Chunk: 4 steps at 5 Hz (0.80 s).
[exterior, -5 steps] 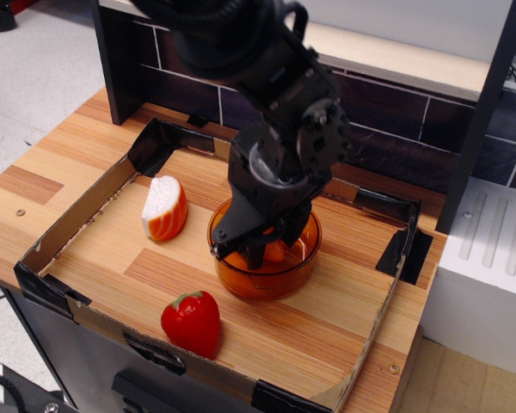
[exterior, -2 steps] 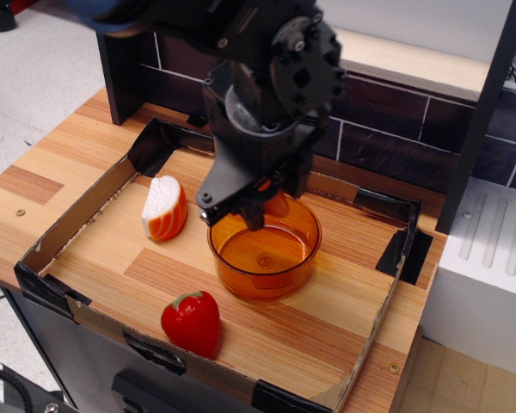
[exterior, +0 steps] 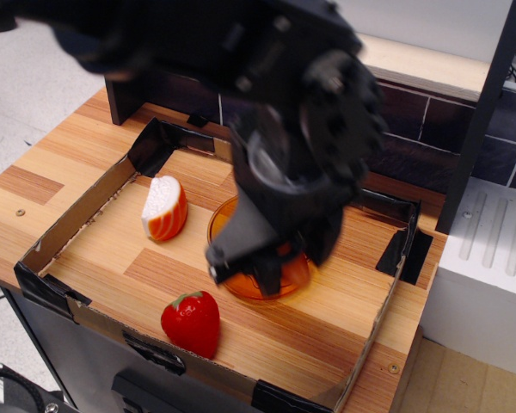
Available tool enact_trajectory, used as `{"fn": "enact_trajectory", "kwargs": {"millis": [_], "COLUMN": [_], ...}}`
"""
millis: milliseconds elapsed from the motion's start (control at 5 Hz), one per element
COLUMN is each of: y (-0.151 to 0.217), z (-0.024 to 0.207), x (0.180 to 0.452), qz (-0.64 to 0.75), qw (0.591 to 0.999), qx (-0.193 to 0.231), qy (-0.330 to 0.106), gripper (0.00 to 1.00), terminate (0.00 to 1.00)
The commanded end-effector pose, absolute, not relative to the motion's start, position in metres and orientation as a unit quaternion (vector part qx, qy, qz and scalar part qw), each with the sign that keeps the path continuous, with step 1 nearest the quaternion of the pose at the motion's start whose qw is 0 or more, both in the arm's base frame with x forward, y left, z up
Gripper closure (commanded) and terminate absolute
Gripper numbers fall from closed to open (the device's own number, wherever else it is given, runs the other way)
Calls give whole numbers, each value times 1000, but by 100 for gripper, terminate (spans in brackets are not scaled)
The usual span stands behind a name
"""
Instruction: Take carrot out of pot
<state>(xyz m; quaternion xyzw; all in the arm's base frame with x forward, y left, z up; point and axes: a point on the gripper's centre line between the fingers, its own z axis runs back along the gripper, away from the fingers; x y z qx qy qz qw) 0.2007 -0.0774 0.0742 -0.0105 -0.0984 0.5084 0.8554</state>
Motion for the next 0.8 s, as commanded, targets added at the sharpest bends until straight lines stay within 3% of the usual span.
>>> {"fn": "enact_trajectory", "kwargs": {"millis": [0,200,600], "y": [-92,-98,-104], "z": [52,44,38], "x": [199,201,198], "qz": [424,389,392], "qw": [900,914,915], "qx": [38,47,25], "qy": [-94,-107,-93], "gripper": [100,100,100], "terminate": [0,0,0]}}
